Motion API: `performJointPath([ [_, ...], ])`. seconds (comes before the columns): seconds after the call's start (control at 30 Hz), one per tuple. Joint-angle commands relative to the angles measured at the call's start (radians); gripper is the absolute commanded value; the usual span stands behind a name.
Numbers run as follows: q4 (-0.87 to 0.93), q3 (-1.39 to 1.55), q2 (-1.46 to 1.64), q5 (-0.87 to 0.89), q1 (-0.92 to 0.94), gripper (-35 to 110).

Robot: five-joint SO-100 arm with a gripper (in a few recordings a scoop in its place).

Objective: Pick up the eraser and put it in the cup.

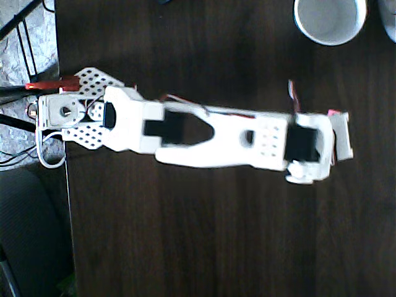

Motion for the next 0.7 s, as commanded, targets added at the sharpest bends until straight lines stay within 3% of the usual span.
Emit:
performJointPath([
  [0.0, 0.026, -0.049, 0.144, -0.038, -0.034, 0],
  [0.43, -0.126, -0.074, 0.153, -0.416, -0.379, 0],
  [0.67, -0.161, -0.075, 0.008, -0.430, -0.434, 0],
])
